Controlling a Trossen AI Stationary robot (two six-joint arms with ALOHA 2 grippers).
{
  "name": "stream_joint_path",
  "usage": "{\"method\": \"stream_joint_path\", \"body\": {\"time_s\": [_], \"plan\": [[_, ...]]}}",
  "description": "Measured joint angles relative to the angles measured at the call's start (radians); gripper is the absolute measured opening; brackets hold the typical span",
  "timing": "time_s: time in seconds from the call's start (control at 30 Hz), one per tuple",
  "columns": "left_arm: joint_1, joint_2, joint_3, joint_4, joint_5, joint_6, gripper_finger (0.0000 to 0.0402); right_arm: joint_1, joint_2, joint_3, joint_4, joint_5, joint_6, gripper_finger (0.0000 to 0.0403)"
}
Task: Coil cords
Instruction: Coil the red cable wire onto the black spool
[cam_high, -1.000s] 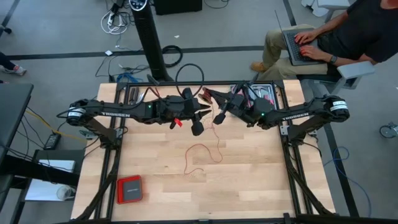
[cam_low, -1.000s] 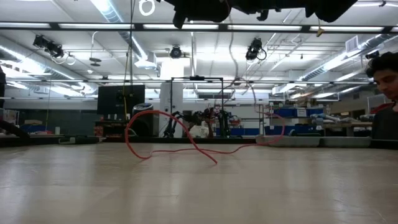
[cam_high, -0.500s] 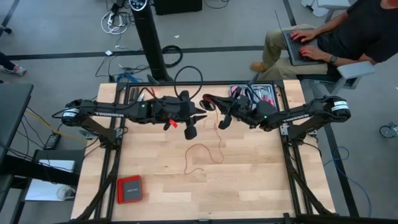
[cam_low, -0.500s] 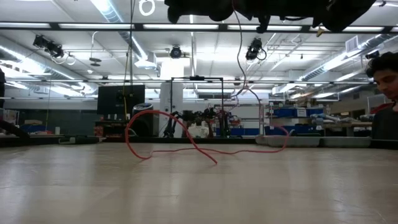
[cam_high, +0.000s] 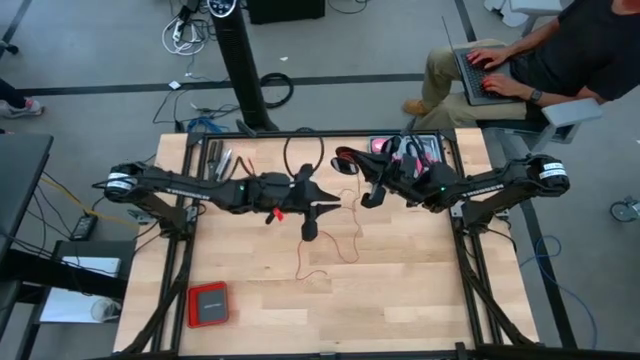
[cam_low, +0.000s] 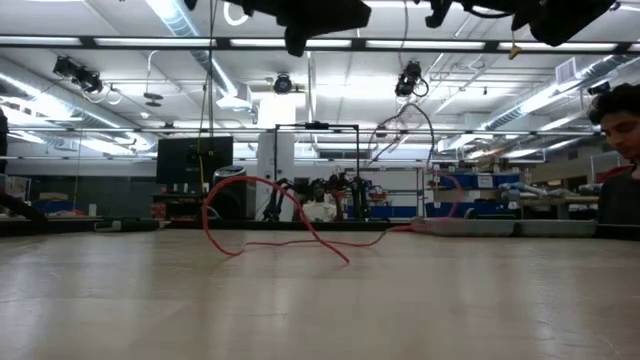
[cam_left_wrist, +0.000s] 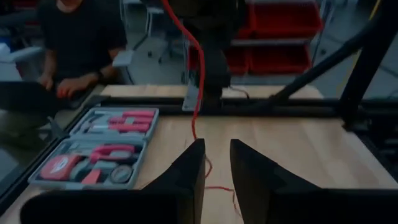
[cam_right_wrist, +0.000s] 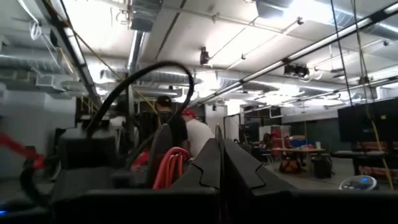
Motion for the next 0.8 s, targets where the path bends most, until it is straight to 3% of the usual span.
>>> {"method": "stream_joint_path", "body": {"time_s": [0.23, 0.57, 0.8], "plan": [[0.001, 0.105, -0.062, 0.223, -0.023, -0.077, 0.0081, 0.0, 0.001, 0.0, 0.001, 0.034, 0.0, 0.0], [0.002, 0.243, -0.055, 0.347, -0.041, -0.182, 0.0144, 0.0, 0.001, 0.0, -0.001, 0.026, -0.008, 0.0], [0.002, 0.244, -0.055, 0.367, -0.061, -0.169, 0.0152, 0.0, 0.002, 0.0, -0.013, 0.019, -0.004, 0.0]]}}
